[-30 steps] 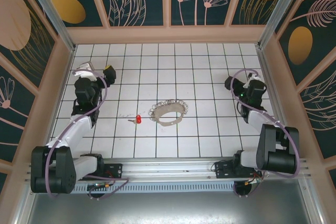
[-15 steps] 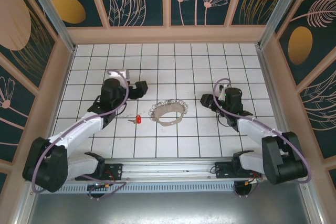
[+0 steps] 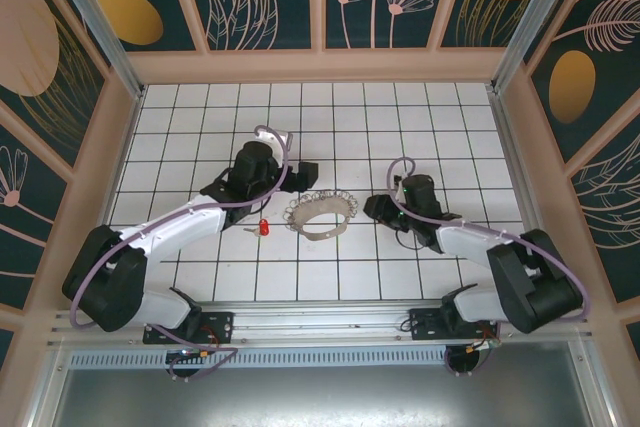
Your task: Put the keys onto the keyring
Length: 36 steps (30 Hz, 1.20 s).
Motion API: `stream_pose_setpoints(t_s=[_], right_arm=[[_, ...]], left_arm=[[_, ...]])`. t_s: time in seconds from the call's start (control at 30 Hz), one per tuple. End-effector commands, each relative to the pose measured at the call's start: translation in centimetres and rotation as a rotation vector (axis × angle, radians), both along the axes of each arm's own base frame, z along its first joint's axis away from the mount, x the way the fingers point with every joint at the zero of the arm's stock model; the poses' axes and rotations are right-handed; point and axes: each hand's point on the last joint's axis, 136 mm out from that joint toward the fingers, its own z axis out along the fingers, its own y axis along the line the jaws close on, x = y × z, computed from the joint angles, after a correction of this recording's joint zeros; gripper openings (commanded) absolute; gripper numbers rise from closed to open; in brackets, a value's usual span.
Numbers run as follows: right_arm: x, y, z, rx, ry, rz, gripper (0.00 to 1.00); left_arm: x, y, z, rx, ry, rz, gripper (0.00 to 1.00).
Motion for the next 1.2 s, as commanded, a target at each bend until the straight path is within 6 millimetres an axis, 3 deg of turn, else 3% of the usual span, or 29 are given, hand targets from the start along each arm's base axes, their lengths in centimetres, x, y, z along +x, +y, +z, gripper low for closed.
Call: stream_pose_setpoints(t_s=[0.0,0.53,0.93,1.0,1.17], right_arm=[[0.7,2.0,1.0,0.019,-0.021,0.029,0.40],[2.7,4.1,-1.6,-0.038,0.033,0.060,0.27],[7.0,5.5,-2.3,-0.089,0.023,0.086,0.20],[7.6,5.5,-2.1,-0.088,0.012,0.088,0.25],[8.0,4.3,-0.3,-0.072,-0.031,0.068,0.57]], left_arm=[[0.1,0.2,1.3,-0.028,-0.054,0.011,0.98],[0.0,2.1,0.4,0.050,-0.080,0.074,0.99],[-0.3,1.3,0.5,0.027,-0.070,0.032,0.99],[-0.5,1.0,0.5,0.017,-0.064,0.014,0.99],[-1.1,-0.7,0.5,-0.019,-0.047,-0.073,0.98]])
